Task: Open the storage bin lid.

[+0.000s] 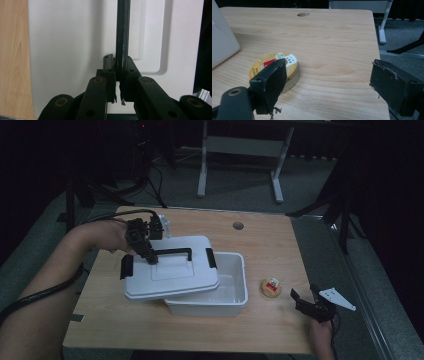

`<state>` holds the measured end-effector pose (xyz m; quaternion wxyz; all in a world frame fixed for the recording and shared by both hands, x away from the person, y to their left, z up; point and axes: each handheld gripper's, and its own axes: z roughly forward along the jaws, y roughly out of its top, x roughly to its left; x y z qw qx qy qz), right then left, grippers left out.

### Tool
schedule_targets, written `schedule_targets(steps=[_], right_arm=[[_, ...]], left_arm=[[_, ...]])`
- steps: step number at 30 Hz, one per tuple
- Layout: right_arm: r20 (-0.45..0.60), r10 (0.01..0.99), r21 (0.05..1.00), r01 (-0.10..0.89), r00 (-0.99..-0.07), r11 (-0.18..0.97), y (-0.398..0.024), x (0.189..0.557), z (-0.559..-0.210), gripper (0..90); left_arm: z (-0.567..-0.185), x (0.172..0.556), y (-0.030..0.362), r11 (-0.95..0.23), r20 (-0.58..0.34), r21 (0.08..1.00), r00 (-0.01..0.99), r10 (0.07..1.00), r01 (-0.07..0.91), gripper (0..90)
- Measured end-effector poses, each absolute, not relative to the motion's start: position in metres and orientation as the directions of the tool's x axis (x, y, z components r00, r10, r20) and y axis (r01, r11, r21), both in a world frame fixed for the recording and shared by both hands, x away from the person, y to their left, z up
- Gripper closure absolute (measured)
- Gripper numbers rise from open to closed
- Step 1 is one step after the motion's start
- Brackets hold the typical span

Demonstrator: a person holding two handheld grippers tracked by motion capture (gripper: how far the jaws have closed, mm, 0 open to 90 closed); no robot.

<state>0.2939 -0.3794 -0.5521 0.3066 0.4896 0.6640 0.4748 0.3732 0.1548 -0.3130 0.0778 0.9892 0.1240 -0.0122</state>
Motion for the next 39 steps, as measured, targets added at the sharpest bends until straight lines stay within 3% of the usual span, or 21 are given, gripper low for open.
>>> schedule_targets(steps=[22,36,39], right_arm=[[0.053,0.940,0.930,0.359,-0.336,0.076,-0.378,0.294,-0.552,13.5],[0.047,0.941,0.927,0.367,-0.334,0.084,-0.377,0.295,-0.552,13.5],[0.047,0.941,0.926,0.369,-0.335,0.085,-0.377,0.295,-0.552,13.5]], left_arm=[[-0.326,0.344,0.272,-0.862,-0.069,0.179,0.880,0.469,0.474,83.3],[-0.360,0.329,0.330,-0.780,-0.091,0.204,0.805,0.586,0.591,83.2],[-0.385,0.334,0.339,-0.751,-0.090,0.221,0.780,0.619,0.622,83.2]])
